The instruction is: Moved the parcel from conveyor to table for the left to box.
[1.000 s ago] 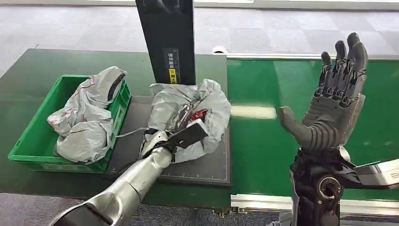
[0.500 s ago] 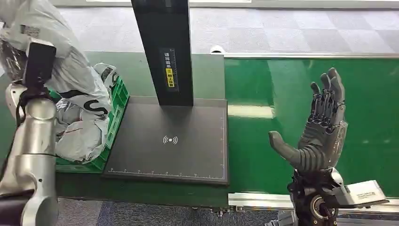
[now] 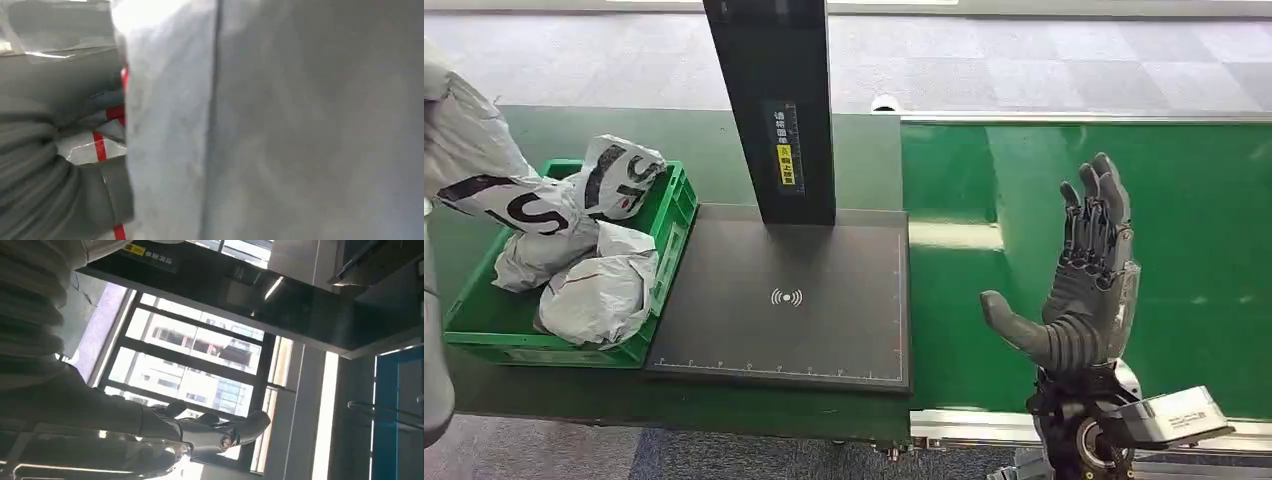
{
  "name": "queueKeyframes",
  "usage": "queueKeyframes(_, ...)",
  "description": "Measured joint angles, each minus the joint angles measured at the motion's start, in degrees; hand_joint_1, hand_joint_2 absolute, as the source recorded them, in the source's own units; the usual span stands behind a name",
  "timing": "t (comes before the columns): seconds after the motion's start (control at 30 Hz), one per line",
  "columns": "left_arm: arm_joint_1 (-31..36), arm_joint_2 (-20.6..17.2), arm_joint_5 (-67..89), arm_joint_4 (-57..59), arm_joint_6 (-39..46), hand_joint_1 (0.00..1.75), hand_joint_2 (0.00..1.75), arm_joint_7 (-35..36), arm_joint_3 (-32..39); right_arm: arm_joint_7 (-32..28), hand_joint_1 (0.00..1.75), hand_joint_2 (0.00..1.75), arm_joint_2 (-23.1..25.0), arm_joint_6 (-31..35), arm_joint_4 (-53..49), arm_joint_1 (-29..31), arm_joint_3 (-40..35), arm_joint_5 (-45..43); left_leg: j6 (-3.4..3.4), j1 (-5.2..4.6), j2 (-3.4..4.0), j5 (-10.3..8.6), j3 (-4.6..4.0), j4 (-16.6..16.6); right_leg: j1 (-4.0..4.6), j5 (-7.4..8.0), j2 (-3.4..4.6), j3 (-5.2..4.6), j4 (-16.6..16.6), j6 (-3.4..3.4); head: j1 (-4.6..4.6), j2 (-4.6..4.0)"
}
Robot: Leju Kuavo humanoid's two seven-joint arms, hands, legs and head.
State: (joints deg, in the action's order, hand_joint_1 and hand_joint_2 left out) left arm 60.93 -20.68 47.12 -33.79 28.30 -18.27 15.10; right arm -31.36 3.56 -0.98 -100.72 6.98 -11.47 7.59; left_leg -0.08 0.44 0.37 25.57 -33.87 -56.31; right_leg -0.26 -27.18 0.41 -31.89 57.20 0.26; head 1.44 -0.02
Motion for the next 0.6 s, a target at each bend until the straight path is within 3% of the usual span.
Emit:
queueKeyframes(0.3,1.0,-0.5,0.2,2.9,-2.4,1.75,1.75,-1.7,-0.1,0.4,0.00,1.75,-0.3,0.9,0.5,0.1,-0.7,-0.8,0.00,0.00,-0.01,0.00,0.00,0.0,0.00,0.00,0.00,-0.02,0.0,0.00,0.00,0.00)
queueKeyframes(0.47,0.5,0.1,6.5,5.0,-25.1,1.75,1.75,-1.1,-5.9,0.7,0.00,1.75,-0.3,0.5,0.8,0.8,-0.7,-0.9,0.00,-0.02,-0.05,0.00,0.00,0.0,-0.02,0.00,-0.15,0.02,0.0,0.00,-0.02,0.00)
queueKeyframes(0.6,-4.7,1.7,9.6,6.5,-36.3,1.75,1.75,-3.9,-13.3,0.8,0.00,1.75,-0.2,-1.4,1.6,2.1,-0.7,-0.9,0.01,-0.11,0.13,0.00,0.08,0.0,-0.10,0.03,0.06,0.05,0.0,0.01,0.02,0.00)
